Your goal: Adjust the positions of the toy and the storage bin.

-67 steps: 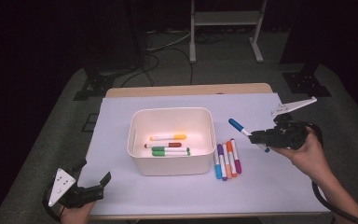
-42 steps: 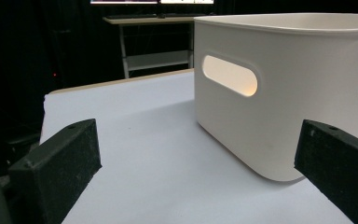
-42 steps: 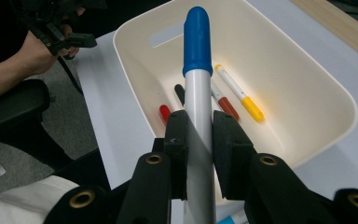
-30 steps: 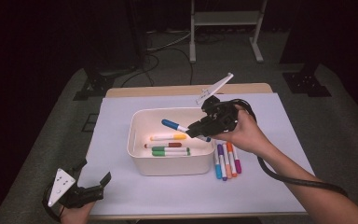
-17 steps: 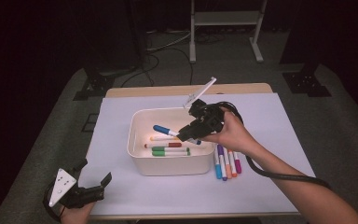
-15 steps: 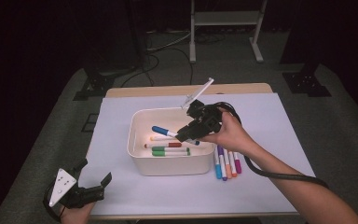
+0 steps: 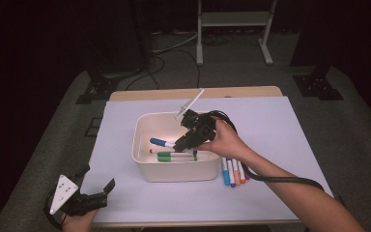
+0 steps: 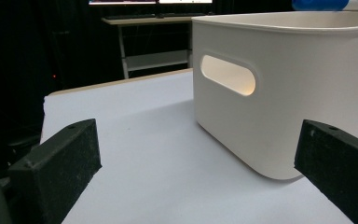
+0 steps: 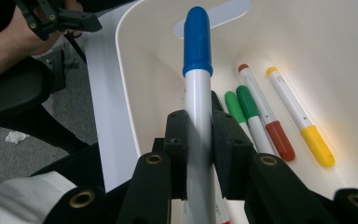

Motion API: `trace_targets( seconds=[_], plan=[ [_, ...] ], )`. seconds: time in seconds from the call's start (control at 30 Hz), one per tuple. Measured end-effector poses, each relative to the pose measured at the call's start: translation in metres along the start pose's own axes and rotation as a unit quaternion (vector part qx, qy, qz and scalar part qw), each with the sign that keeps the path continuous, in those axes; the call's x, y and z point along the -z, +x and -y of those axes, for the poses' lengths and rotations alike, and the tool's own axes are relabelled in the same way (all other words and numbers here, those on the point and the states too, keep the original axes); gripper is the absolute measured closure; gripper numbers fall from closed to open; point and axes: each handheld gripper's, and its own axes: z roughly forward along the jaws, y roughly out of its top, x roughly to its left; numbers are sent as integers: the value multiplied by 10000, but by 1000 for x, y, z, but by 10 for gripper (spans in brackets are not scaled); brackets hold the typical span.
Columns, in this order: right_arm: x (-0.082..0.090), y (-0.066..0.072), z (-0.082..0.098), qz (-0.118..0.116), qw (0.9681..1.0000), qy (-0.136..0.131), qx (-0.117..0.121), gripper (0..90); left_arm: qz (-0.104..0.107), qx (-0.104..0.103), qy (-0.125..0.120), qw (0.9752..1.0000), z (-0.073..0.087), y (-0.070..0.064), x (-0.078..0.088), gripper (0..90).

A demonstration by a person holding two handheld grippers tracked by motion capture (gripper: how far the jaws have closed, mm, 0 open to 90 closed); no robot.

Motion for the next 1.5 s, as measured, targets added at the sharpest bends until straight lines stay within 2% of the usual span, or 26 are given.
trace_targets(
  seconds=[0.17,0.67,0.83,0.93,1.17,1.2,1.37,1.5],
  plan=[
    [-14,-2,-1,-87,9999,103,-21,756,1,-4,2,10000,0,0,0,0],
    [-51,-6,-4,-114,9988,461,120,755,-10,-1,-3,10000,0,2,1,0],
    [-57,-6,-7,-90,9982,559,208,755,-13,12,-18,10000,0,2,1,0],
    [-61,-6,-8,-40,9971,706,288,754,-14,19,-25,10000,0,2,1,0],
    [-66,-5,-8,8,9954,916,296,747,-16,23,-23,10000,0,2,1,0],
    [-68,-5,-8,88,9947,974,326,740,-16,32,-29,10000,0,2,1,0],
    [-67,-4,-8,100,9943,1003,343,715,-15,21,-22,10000,0,2,1,0],
    [-61,-3,-7,113,9952,913,339,715,-16,32,-38,10000,0,2,1,0]
  ],
)
